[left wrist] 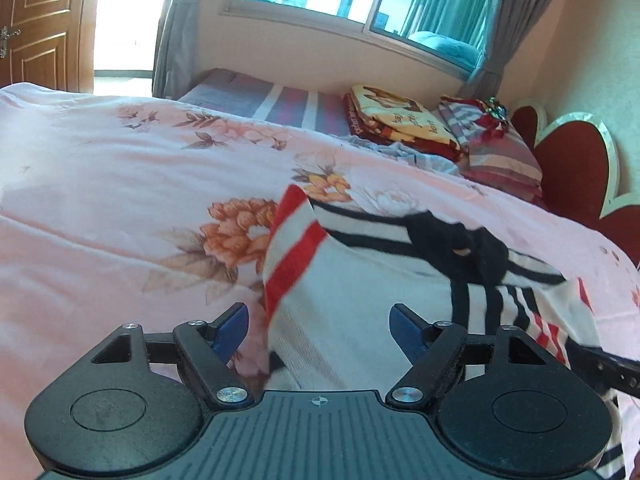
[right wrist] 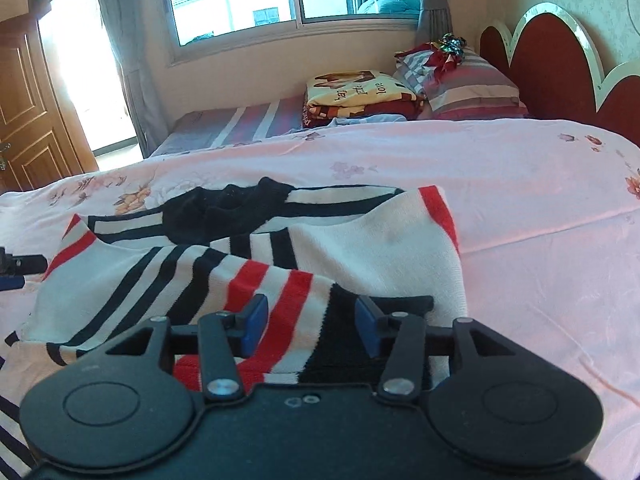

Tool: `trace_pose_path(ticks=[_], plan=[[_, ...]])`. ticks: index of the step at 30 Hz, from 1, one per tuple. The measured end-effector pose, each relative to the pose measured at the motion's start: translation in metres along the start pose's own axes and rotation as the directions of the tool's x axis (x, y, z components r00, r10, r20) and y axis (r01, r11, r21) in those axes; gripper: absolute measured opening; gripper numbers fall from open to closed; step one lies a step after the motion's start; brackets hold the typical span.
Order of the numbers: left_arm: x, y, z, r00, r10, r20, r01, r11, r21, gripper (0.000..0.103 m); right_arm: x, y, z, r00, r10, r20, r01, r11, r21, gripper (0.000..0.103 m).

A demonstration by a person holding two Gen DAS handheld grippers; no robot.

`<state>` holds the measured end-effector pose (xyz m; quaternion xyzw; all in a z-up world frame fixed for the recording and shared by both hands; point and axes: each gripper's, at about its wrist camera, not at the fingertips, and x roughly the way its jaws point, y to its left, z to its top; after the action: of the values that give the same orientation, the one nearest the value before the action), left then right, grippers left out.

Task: Fold small clothes

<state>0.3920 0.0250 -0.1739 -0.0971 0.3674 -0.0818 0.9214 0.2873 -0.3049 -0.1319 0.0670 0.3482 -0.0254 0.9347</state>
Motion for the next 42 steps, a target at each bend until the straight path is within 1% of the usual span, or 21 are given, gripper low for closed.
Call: trace_pose_path(ticks=[1,3,4,5,6,7,9,11,14,17,20,21,22,23,24,27,28,30,33,38,42], plan=[[0.000,-0.002,-0.008,1.000,0.004,-0.014,-0.004,1.000,0.014,0.077,0.002,0.004,-0.002,1.000,0.007,-0.011,-0.008,1.000,-0.006,0.047],[0.012,-0.002,-0.026,0.996,0.053,-0.067,-0.050,0.998,0.048,0.077,0.008,0.012,-0.009,0.999,0.002,-0.040,-0.004,0.999,-0.040,0.047],[0.016,0.006,-0.035,0.997,0.055,-0.059,-0.053,0.998,0.035,0.079,0.014,0.015,-0.014,0.998,-0.018,-0.065,0.013,0.997,-0.074,0.046],[0.014,0.009,-0.041,0.998,0.066,-0.017,-0.065,0.997,0.046,0.080,0.019,0.016,-0.020,0.997,-0.042,-0.066,0.034,0.992,-0.123,0.046],[0.013,0.008,-0.043,0.996,0.086,-0.009,-0.085,0.994,0.072,0.080,0.019,0.016,-0.026,0.998,-0.057,-0.031,0.050,0.983,-0.174,0.047],[0.011,0.009,-0.042,0.996,0.087,-0.014,-0.086,0.993,0.075,0.080,0.018,0.015,-0.029,0.997,-0.076,-0.020,0.071,0.978,-0.195,0.047],[0.006,0.015,-0.037,0.995,0.095,-0.041,-0.094,0.995,0.035,0.080,0.013,0.011,-0.025,0.995,-0.089,-0.038,0.083,0.984,-0.156,0.047],[-0.008,0.014,-0.033,0.995,0.095,-0.020,-0.094,0.996,0.007,0.080,0.004,0.010,-0.021,0.995,-0.091,-0.037,0.086,0.989,-0.120,0.046],[-0.020,-0.006,-0.033,0.998,0.064,0.016,-0.065,0.996,0.065,0.080,-0.008,0.017,-0.021,0.999,-0.027,-0.017,0.025,0.995,-0.092,0.046],[-0.014,-0.026,-0.036,0.999,0.034,0.005,-0.034,0.994,0.100,0.080,-0.006,0.036,-0.021,1.000,0.000,-0.018,-0.002,0.993,-0.119,0.047],[0.000,-0.027,-0.048,0.995,0.084,-0.044,-0.078,0.989,0.123,0.080,0.002,0.051,-0.027,0.999,-0.011,-0.052,0.002,0.985,-0.172,0.048],[0.004,-0.023,-0.050,0.995,0.087,-0.052,-0.080,0.989,0.121,0.083,0.007,0.051,-0.032,0.997,-0.028,-0.066,0.014,0.981,-0.194,0.050],[0.004,-0.020,-0.051,0.994,0.103,-0.043,-0.097,0.988,0.117,0.092,0.007,0.047,-0.035,0.998,-0.021,-0.053,0.010,0.981,-0.192,0.053],[0.006,-0.016,-0.050,0.992,0.110,-0.061,-0.105,0.991,0.087,0.094,0.008,0.041,-0.036,0.998,-0.022,-0.055,0.012,0.985,-0.173,0.060],[0.007,-0.012,-0.048,0.992,0.103,-0.071,-0.099,0.993,0.056,0.094,0.007,0.037,-0.035,0.998,-0.011,-0.063,0.001,0.989,-0.150,0.060],[0.006,-0.015,-0.046,0.989,0.124,-0.077,-0.119,0.991,0.059,0.094,0.006,0.038,-0.032,0.997,-0.023,-0.077,0.011,0.988,-0.155,0.060],[0.004,-0.016,-0.046,0.989,0.127,-0.075,-0.123,0.991,0.057,0.094,0.004,0.041,-0.031,0.996,-0.028,-0.080,0.015,0.988,-0.154,0.060],[-0.002,-0.017,-0.045,0.989,0.131,-0.067,-0.128,0.991,0.048,0.094,-0.004,0.042,-0.028,0.997,0.000,-0.074,-0.009,0.992,-0.122,0.055],[-0.016,-0.023,-0.043,0.991,0.129,-0.036,-0.127,0.990,0.062,0.094,-0.016,0.044,-0.024,0.998,0.026,-0.049,-0.031,0.994,-0.108,0.055],[-0.039,-0.044,-0.038,0.996,0.089,0.020,-0.091,0.990,0.110,0.094,-0.027,0.048,-0.020,0.998,0.056,-0.039,-0.060,0.992,-0.108,0.055],[-0.049,-0.064,-0.041,0.999,0.042,0.025,-0.045,0.992,0.118,0.094,-0.034,0.052,-0.023,0.995,0.088,-0.039,-0.091,0.991,-0.098,0.055]])
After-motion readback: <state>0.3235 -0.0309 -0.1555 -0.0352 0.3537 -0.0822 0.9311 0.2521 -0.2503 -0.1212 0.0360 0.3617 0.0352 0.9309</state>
